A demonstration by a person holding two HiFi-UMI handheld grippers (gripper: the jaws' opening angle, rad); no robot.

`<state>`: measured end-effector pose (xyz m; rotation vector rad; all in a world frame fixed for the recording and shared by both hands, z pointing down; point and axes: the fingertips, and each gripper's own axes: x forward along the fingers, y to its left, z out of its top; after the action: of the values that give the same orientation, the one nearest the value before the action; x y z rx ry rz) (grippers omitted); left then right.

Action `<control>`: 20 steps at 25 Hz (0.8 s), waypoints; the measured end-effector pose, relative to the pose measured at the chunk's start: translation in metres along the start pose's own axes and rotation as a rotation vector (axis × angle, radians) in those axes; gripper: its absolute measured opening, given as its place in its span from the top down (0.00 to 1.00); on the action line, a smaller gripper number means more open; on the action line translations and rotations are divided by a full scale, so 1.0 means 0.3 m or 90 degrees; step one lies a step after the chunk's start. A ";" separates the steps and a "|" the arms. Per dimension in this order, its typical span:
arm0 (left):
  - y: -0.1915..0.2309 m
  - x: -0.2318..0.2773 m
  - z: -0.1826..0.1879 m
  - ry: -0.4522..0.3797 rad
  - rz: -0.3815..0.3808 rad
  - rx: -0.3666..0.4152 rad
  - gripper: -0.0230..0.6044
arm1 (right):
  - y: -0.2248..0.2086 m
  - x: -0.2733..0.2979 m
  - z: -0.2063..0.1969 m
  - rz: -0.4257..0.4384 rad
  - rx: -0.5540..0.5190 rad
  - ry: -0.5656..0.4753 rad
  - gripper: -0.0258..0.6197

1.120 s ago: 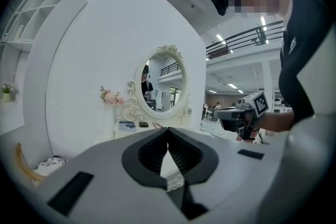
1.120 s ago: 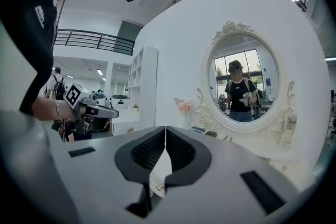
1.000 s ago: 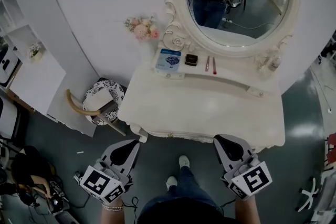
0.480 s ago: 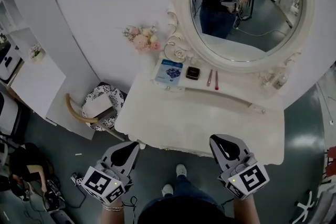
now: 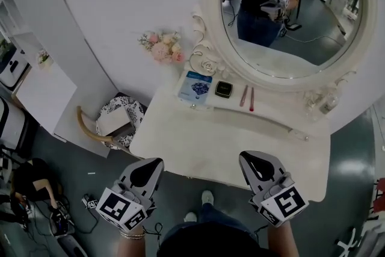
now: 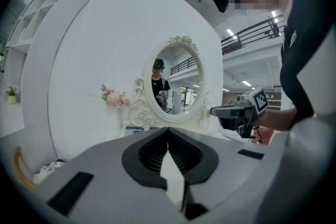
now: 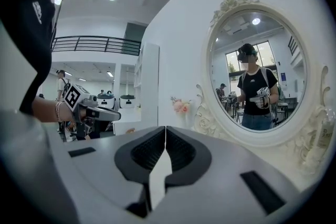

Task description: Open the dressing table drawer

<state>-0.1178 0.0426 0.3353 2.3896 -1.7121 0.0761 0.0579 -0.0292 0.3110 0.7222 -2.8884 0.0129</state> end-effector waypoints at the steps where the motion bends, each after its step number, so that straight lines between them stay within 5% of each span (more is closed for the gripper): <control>1: -0.001 0.011 0.002 -0.001 0.001 0.000 0.94 | -0.009 0.004 -0.003 0.002 0.002 0.001 0.93; 20: -0.002 0.136 -0.017 -0.002 0.052 -0.008 0.94 | -0.095 0.052 -0.057 0.052 0.042 -0.004 0.93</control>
<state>-0.1035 0.0057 0.3467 2.3129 -1.8053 0.0739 0.0603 -0.0609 0.3293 0.6164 -2.9334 0.1168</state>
